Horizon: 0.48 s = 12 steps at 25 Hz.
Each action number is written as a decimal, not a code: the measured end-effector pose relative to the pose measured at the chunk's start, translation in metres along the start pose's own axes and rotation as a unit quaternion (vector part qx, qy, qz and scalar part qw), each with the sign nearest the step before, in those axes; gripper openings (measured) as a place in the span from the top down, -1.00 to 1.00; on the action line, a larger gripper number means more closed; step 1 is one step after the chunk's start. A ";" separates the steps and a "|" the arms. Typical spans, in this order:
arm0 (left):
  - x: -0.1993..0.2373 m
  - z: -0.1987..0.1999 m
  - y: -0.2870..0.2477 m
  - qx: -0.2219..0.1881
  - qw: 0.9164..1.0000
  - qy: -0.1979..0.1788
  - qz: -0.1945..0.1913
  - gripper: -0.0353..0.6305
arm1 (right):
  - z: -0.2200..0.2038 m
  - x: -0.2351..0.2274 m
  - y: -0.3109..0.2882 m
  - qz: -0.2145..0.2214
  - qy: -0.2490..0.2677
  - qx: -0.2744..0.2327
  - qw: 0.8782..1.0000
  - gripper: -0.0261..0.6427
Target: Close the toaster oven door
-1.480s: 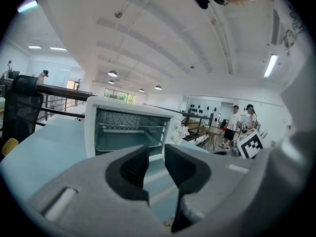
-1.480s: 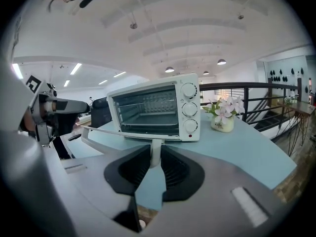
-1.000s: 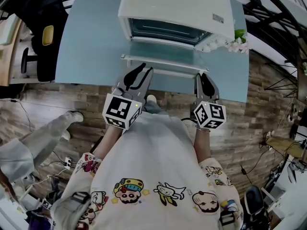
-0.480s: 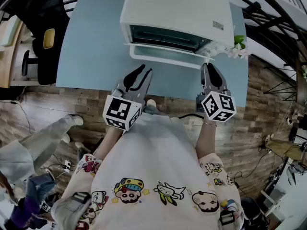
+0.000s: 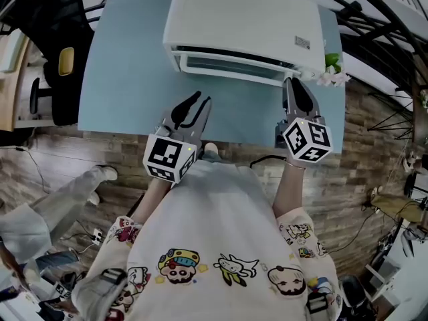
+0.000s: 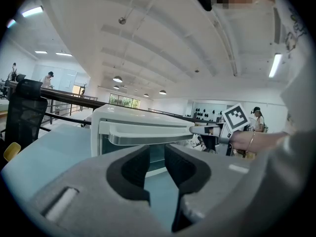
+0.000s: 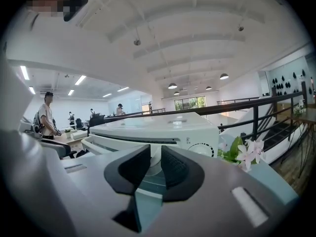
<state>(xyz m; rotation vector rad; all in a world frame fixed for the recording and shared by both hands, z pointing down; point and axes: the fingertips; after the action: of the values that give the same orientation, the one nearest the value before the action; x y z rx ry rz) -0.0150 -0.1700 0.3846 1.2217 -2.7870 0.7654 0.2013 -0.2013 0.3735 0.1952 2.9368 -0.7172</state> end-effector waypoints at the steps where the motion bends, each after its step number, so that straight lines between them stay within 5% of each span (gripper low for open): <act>1: 0.001 0.001 -0.002 0.000 1.000 0.000 -0.001 0.60 | 0.002 -0.001 -0.002 -0.002 0.001 -0.002 1.000 0.68; 12: 0.010 0.009 -0.016 0.002 1.000 0.003 -0.003 0.60 | 0.015 -0.006 -0.012 -0.005 0.008 -0.008 1.000 0.68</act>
<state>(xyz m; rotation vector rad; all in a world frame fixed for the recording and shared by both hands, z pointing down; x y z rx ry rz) -0.0094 -0.1900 0.3853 1.2251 -2.7782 0.7723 0.2062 -0.2191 0.3667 0.1847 2.9594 -0.6967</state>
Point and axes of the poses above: the fingertips, and each gripper's own axes: y backward along the fingers, x to its left, z out of its top, and after that the axes turned 12 degrees about x, right-handed
